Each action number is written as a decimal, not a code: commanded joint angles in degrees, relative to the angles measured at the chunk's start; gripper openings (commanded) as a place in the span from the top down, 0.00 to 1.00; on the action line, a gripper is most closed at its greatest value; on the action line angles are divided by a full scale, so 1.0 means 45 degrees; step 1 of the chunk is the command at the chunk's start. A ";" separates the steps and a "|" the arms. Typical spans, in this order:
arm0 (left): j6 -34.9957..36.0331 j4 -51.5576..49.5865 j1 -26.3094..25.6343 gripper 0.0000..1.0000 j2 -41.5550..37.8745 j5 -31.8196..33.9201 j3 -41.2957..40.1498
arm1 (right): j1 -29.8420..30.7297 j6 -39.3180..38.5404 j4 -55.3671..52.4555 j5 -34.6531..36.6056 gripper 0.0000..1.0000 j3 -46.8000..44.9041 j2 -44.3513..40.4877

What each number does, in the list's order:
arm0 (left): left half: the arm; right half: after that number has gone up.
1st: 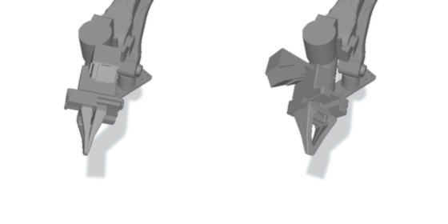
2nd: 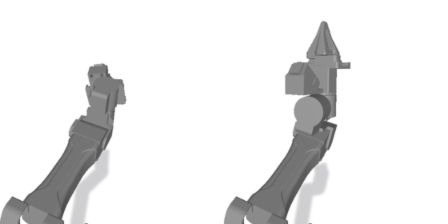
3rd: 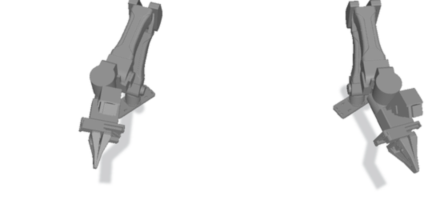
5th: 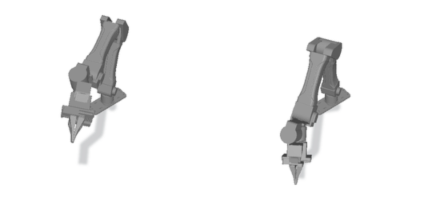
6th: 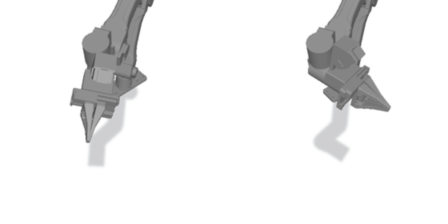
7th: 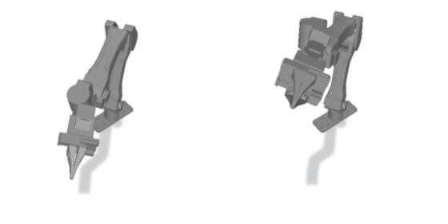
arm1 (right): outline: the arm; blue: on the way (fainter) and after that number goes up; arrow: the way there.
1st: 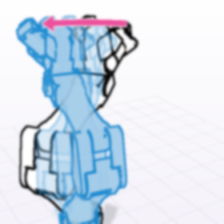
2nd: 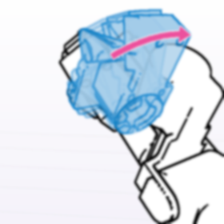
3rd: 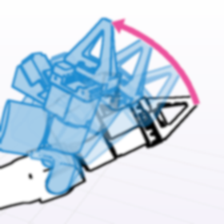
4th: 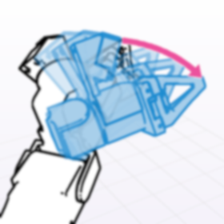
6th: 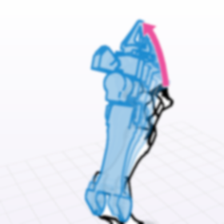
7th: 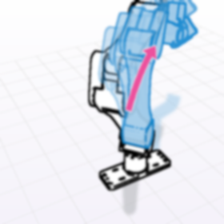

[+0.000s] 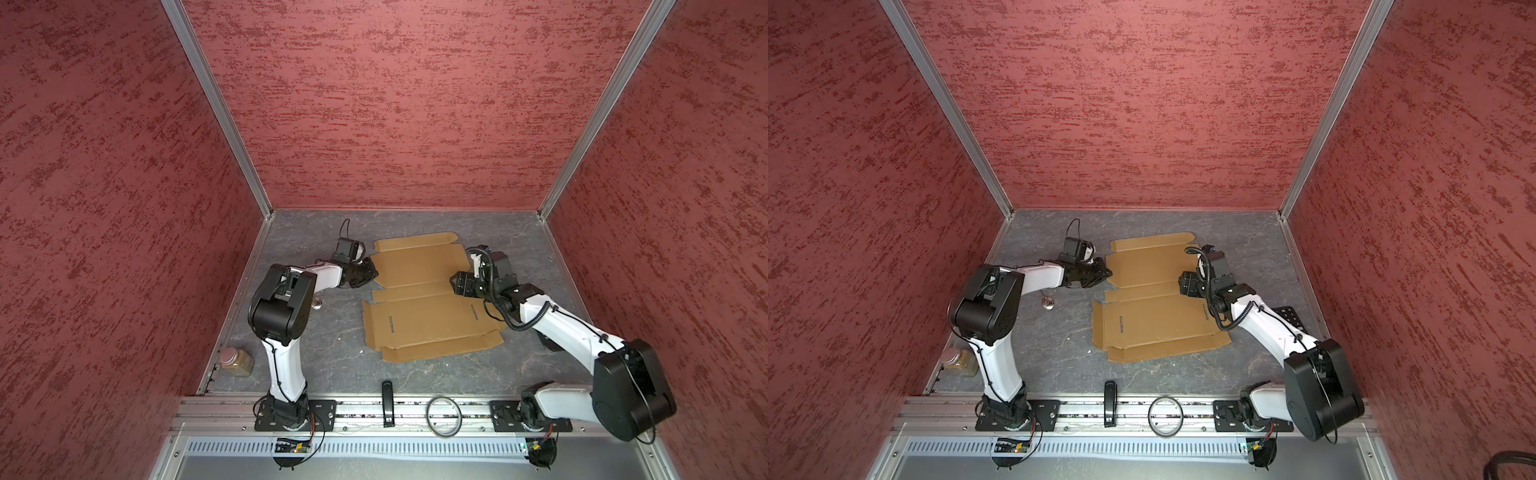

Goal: Assemble paper box
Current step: Rotate the paper box at the center of the table.

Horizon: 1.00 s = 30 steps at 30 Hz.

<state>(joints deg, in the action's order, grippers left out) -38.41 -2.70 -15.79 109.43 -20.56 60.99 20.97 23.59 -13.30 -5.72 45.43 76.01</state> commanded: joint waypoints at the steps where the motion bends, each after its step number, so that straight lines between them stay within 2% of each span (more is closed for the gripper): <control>1: -0.1185 0.0895 0.0078 0.87 -0.0646 0.1176 -0.0465 | 0.0105 0.0223 0.0063 0.0439 0.23 0.0441 -0.0196; 9: -0.3281 0.1819 -0.0498 0.88 -0.1231 0.3496 -0.1278 | 0.0105 0.0279 -0.0119 0.0785 0.22 0.1012 -0.0065; 14: -0.4260 0.2281 -0.0721 0.89 -0.1158 0.4446 -0.1395 | 0.0104 0.0452 -0.0236 0.1011 0.22 0.1138 -0.0162; 23: -0.4767 0.2527 -0.0704 0.90 -0.1131 0.5100 -0.1457 | 0.0092 0.0616 -0.0132 0.0997 0.22 0.0898 -0.0254; 30: -0.6501 0.2430 -0.0683 0.93 -0.1290 0.6442 -0.2006 | 0.0094 0.0839 0.0076 0.0836 0.22 0.0922 0.0136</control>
<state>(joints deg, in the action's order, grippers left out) -62.92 8.47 -18.76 104.86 3.77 53.01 21.10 25.54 -13.56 -2.98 49.34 76.03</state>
